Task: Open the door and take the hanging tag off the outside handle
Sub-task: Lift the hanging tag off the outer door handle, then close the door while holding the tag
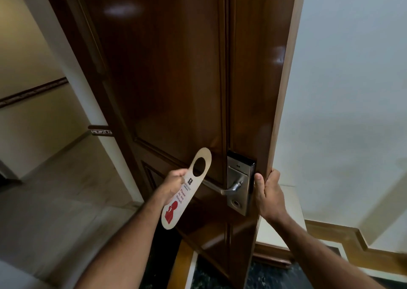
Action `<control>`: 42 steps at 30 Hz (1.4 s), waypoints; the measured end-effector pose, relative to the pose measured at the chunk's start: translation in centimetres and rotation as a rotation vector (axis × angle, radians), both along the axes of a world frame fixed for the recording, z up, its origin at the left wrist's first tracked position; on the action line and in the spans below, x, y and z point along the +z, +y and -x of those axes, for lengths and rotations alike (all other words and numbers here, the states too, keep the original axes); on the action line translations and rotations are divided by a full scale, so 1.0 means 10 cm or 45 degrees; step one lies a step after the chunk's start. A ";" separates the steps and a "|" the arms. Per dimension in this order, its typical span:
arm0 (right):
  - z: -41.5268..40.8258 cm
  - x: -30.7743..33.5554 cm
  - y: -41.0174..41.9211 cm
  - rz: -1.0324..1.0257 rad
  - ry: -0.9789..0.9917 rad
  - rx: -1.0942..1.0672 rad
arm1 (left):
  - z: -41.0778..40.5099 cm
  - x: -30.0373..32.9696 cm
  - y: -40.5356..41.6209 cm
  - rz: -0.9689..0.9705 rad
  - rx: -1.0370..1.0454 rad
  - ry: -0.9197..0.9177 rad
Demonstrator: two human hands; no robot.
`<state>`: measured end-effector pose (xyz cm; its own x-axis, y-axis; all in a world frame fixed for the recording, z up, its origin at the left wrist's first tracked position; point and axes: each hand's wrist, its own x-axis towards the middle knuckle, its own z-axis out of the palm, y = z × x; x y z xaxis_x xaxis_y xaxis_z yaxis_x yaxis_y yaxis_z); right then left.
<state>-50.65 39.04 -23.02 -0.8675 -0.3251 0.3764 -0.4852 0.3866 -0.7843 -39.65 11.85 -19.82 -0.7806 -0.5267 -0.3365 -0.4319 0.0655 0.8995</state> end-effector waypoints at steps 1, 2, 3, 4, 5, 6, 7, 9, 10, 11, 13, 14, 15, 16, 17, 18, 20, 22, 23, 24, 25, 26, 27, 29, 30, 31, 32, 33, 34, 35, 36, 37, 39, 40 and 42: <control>-0.01 0.00 0.00 -0.001 0.002 0.000 | -0.03 0.04 0.00 0.008 0.039 0.045; -0.01 0.01 0.00 -0.004 0.001 0.000 | -0.06 0.08 0.00 0.025 0.079 0.093; -0.02 0.01 0.01 -0.005 -0.002 0.002 | -0.11 0.11 0.02 0.052 0.124 0.134; -0.03 0.02 0.01 -0.005 -0.006 0.002 | -0.18 0.14 0.05 0.081 0.179 0.174; -0.03 0.02 0.02 -0.008 -0.006 -0.004 | -0.27 0.15 0.09 0.102 0.237 0.212; -0.04 0.02 0.02 -0.010 -0.007 -0.006 | -0.37 0.16 0.14 0.116 0.303 0.247; -0.05 0.03 0.03 -0.012 -0.010 -0.003 | -0.49 0.17 0.19 0.120 0.371 0.277; -0.09 0.05 0.06 -0.003 -0.016 0.025 | -0.73 0.18 0.31 0.099 0.483 0.327; -0.12 0.05 0.08 0.005 -0.018 0.040 | -0.84 0.20 0.37 0.081 0.520 0.355; -0.14 0.06 0.10 0.012 -0.018 0.054 | -0.95 0.22 0.42 0.056 0.551 0.384; -0.21 0.07 0.14 0.023 -0.021 0.069 | -1.13 0.26 0.53 0.007 0.605 0.448; -0.26 0.08 0.14 0.026 -0.025 0.082 | -1.23 0.29 0.57 -0.007 0.643 0.489; -0.32 0.09 0.14 0.034 -0.035 0.091 | -1.30 0.32 0.61 -0.016 0.670 0.522; -0.38 0.08 0.12 0.041 -0.047 0.103 | -1.39 0.36 0.63 -0.022 0.705 0.554; -0.44 0.06 0.13 0.046 -0.057 0.104 | -1.45 0.40 0.65 -0.027 0.733 0.580; -0.50 0.04 0.13 0.045 -0.055 0.114 | -1.51 0.43 0.67 -0.029 0.769 0.607; -0.62 0.00 0.13 0.050 -0.053 0.183 | -1.66 0.49 0.69 -0.012 0.862 0.646; -0.73 -0.04 0.14 0.059 -0.034 0.264 | -1.83 0.55 0.72 0.017 0.920 0.670; -0.77 -0.04 0.16 0.072 -0.012 0.310 | -1.91 0.58 0.73 0.026 0.942 0.689; -0.79 -0.02 0.15 0.084 0.022 0.377 | -2.01 0.60 0.76 0.049 0.981 0.714; -0.80 0.03 0.16 0.096 0.051 0.463 | -2.09 0.61 0.78 0.077 1.015 0.729; -0.81 0.09 0.13 0.093 0.091 0.585 | -2.20 0.62 0.82 0.107 1.065 0.746; -0.82 0.16 0.08 0.064 0.124 0.727 | -2.32 0.63 0.86 0.141 1.111 0.763; -0.84 0.31 -0.02 -0.023 0.249 0.998 | -2.52 0.68 0.95 0.232 1.172 0.762; -0.86 0.37 -0.10 -0.049 0.332 1.141 | -2.63 0.70 0.99 0.297 1.224 0.751; -0.90 0.43 -0.20 -0.069 0.401 1.284 | -2.76 0.72 1.04 0.347 1.292 0.771; -0.94 0.46 -0.31 -0.090 0.453 1.405 | -2.87 0.76 1.09 0.364 1.354 0.808; -0.99 0.48 -0.44 -0.104 0.486 1.514 | -2.99 0.80 1.14 0.378 1.411 0.828; -1.04 0.49 -0.57 -0.102 0.520 1.587 | -3.10 0.83 1.19 0.402 1.458 0.832; -1.08 0.53 -0.71 -0.078 0.586 1.609 | -3.19 0.85 1.22 0.422 1.507 0.823; -1.12 0.56 -0.88 -0.039 0.689 1.578 | -3.29 0.88 1.26 0.448 1.567 0.819; -1.16 0.59 -1.06 -0.018 0.807 1.516 | -3.39 0.91 1.28 0.479 1.616 0.805; -1.27 0.69 -1.40 -0.042 0.932 1.487 | -3.54 0.96 1.27 0.532 1.663 0.756; -1.36 0.71 -1.55 -0.063 0.982 1.544 | -3.62 0.98 1.26 0.550 1.699 0.731; -1.62 0.71 -1.84 -0.112 1.063 1.665 | -3.85 1.05 1.19 0.577 1.778 0.702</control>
